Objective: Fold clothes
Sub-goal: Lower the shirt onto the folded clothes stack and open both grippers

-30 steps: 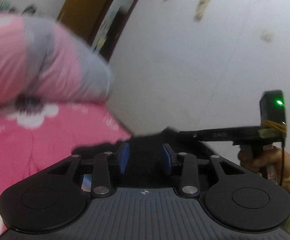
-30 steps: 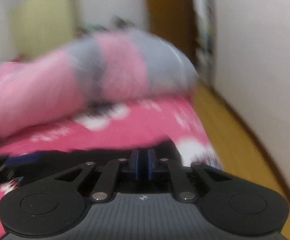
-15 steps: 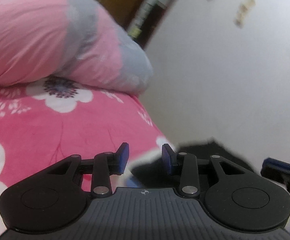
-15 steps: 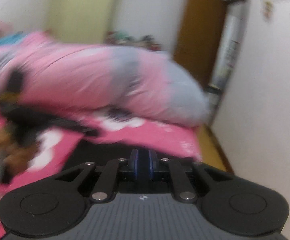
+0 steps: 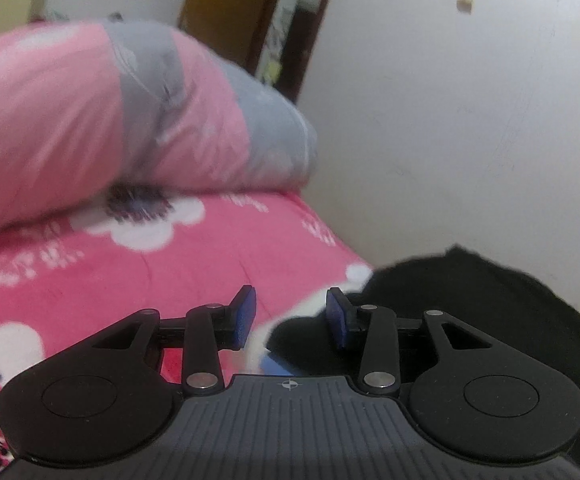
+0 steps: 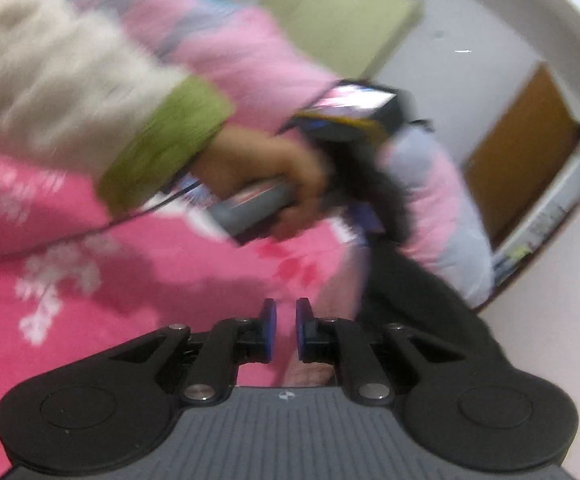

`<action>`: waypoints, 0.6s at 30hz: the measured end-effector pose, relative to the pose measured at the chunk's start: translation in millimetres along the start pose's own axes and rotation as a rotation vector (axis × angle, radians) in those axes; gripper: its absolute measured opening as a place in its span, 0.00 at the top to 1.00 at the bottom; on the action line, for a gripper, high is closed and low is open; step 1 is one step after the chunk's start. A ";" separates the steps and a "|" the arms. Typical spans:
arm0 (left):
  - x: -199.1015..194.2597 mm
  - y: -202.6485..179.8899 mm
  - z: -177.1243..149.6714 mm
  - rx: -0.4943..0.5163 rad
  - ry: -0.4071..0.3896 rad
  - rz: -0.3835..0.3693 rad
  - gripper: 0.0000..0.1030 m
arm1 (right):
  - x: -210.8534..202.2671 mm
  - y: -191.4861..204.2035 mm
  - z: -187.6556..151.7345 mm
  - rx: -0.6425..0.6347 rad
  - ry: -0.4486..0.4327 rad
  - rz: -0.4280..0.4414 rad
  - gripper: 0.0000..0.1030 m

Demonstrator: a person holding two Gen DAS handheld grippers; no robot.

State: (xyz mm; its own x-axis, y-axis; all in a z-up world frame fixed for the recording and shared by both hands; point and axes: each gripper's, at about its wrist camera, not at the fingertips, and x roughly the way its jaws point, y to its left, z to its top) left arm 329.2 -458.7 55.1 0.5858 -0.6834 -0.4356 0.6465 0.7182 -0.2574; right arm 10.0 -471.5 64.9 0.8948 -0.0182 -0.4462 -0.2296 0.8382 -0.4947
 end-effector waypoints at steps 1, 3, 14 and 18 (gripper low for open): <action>-7.0 -3.5 1.1 0.011 -0.026 -0.007 0.63 | 0.0 -21.1 -3.4 0.093 -0.031 -0.041 0.90; -21.5 -15.3 3.0 0.053 -0.077 -0.031 0.63 | -8.9 -63.1 -18.8 0.322 -0.097 -0.123 0.90; -13.0 -77.5 -11.0 0.202 0.024 -0.151 0.45 | -7.2 -203.8 -189.9 1.386 -0.170 -0.290 0.90; -7.7 -61.8 -5.2 0.100 0.057 -0.160 0.44 | -15.7 -228.3 -216.5 1.531 -0.160 -0.437 0.88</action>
State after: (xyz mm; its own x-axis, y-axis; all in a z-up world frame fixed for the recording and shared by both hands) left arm 282.2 -497.2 69.9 0.4447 -0.7774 -0.4448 0.7764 0.5822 -0.2413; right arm -34.6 -780.6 23.4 0.8376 -0.4200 -0.3494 0.5373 0.5174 0.6661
